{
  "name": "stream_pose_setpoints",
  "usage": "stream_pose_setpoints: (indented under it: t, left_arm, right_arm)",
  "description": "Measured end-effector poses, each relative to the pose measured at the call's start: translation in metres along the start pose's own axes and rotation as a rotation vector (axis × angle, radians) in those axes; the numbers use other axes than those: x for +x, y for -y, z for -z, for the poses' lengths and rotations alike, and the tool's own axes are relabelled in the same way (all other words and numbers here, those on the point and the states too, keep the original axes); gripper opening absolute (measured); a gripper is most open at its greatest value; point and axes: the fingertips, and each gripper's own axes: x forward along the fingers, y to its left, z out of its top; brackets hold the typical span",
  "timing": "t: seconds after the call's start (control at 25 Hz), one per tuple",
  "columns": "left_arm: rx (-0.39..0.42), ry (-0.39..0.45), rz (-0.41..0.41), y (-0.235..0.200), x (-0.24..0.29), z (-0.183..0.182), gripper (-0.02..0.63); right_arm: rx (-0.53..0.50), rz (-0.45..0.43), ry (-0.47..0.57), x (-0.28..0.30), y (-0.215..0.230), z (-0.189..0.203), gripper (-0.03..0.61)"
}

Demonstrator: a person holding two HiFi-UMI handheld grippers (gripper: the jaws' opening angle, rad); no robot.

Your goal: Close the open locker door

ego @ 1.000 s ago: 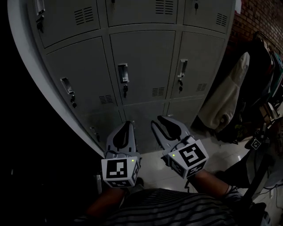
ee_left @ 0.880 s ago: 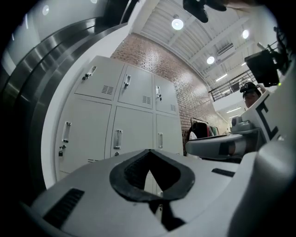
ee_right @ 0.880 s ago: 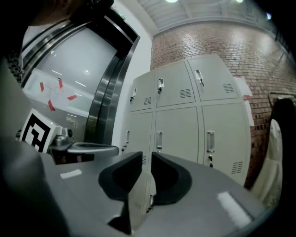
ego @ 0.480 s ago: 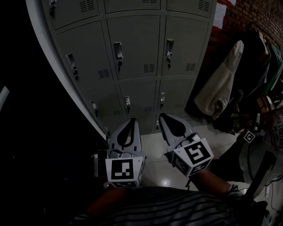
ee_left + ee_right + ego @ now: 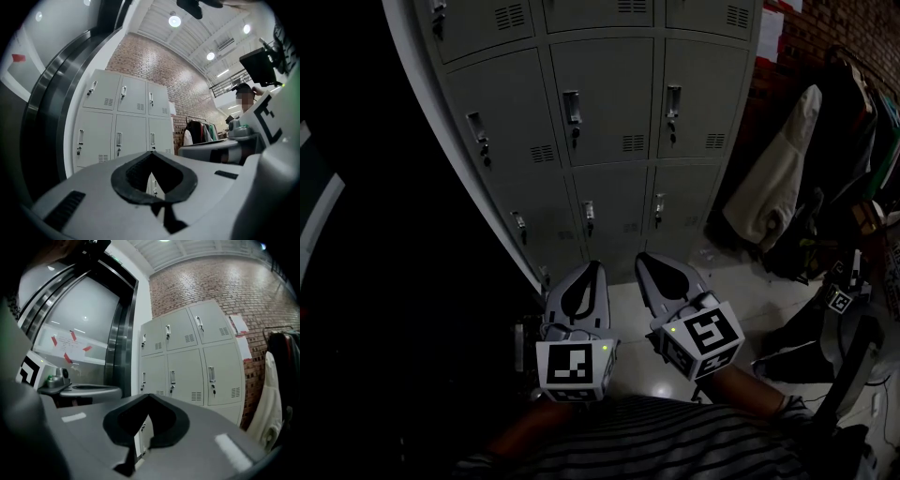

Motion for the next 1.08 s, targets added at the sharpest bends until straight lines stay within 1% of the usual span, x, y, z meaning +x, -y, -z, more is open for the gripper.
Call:
stream_pose_setpoints:
  t: [0.28,0.48,0.6,0.8,0.96,1.08]
  left_arm:
    - [-0.014,-0.008,0.025,-0.008,-0.009,0.005,0.005]
    - [-0.019,-0.004,0.040,-0.013,-0.009,0.005,0.005]
    - [-0.016,0.012,0.044,-0.017,-0.008,0.005,0.005]
    - [-0.029,-0.002,0.048,-0.023,-0.007,0.007,0.005]
    - [-0.023,0.025,0.043,-0.031,-0.006,0.009,0.005]
    - [-0.023,0.022,0.046,-0.034,-0.006,0.012,0.005]
  right_arm:
    - [0.003,0.004,-0.004,0.007,-0.020,0.004,0.002]
    - [-0.007,0.023,-0.004,0.010,-0.024,0.004,0.002]
    - [-0.004,0.031,-0.006,0.013,-0.025,0.004,0.002]
    - [-0.002,0.037,-0.014,0.018,-0.027,0.008,0.002]
    - [-0.002,0.038,-0.018,0.021,-0.030,0.010,0.002]
    - [-0.004,0.037,-0.019,0.024,-0.032,0.011,0.002]
